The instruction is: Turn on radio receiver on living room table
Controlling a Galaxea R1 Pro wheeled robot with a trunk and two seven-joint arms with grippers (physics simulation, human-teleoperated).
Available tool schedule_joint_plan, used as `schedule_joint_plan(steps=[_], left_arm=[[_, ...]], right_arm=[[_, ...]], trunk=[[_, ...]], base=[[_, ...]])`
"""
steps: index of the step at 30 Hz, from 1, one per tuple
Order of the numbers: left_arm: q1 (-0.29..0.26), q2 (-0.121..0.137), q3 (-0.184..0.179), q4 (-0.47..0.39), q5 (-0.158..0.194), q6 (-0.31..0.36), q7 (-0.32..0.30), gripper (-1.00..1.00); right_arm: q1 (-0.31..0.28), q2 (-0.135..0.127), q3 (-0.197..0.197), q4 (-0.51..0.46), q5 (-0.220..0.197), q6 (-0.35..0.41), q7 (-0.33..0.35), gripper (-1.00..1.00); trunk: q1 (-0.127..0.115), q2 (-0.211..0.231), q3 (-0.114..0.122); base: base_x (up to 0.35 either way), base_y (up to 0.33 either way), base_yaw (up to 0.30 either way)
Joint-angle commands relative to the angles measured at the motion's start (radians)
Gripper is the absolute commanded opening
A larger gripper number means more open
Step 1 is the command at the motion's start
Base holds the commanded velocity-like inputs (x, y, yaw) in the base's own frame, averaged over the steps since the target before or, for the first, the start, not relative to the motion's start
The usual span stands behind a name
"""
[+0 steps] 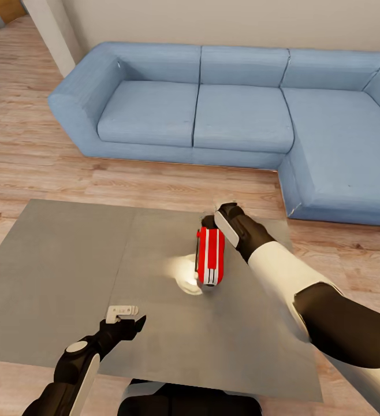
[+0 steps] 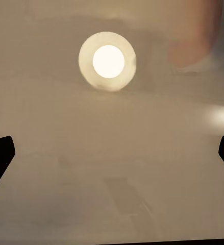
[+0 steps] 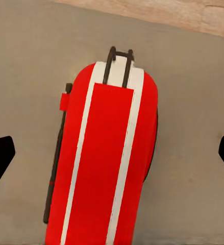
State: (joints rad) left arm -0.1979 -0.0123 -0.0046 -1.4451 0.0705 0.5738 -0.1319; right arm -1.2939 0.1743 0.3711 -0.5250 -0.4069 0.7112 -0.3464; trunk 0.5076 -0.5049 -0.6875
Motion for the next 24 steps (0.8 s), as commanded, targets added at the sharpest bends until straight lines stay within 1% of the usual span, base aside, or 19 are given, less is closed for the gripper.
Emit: schedule_joint_plan(steps=[1,3,6,11,12,15,24], left_arm=[[0.0,0.0,0.0,0.0,0.0,0.0,0.0,1.0],[0.0,0.0,0.0,0.0,0.0,0.0,0.0,1.0],[0.0,0.0,0.0,0.0,0.0,0.0,0.0,1.0],[0.0,0.0,0.0,0.0,0.0,0.0,0.0,1.0],[0.0,0.0,0.0,0.0,0.0,0.0,0.0,1.0],[0.0,0.0,0.0,0.0,0.0,0.0,0.0,1.0],[0.0,0.0,0.0,0.0,0.0,0.0,0.0,1.0]], right_arm=[[0.0,0.0,0.0,0.021,-0.001,-0.014,0.0,1.0],[-0.001,0.0,0.0,0.069,-0.014,-0.051,-0.001,1.0],[-0.001,0.0,0.001,0.089,-0.039,-0.072,-0.003,1.0],[-0.001,0.0,0.001,0.096,-0.055,-0.089,-0.005,1.0],[-0.001,0.0,-0.001,0.106,-0.061,-0.113,-0.005,1.0],[0.0,0.0,-0.001,0.112,-0.064,-0.139,-0.004,1.0],[0.001,0.0,-0.001,0.114,-0.064,-0.145,0.002,1.0]], trunk=[[0.0,0.0,0.0],[0.0,0.0,0.0],[0.0,0.0,0.0],[0.0,0.0,0.0],[0.0,0.0,0.0],[0.0,0.0,0.0],[0.0,0.0,0.0]], base=[[0.0,0.0,0.0],[0.0,0.0,0.0],[0.0,0.0,0.0],[0.0,0.0,0.0],[0.0,0.0,0.0],[0.0,0.0,0.0],[0.0,0.0,0.0]])
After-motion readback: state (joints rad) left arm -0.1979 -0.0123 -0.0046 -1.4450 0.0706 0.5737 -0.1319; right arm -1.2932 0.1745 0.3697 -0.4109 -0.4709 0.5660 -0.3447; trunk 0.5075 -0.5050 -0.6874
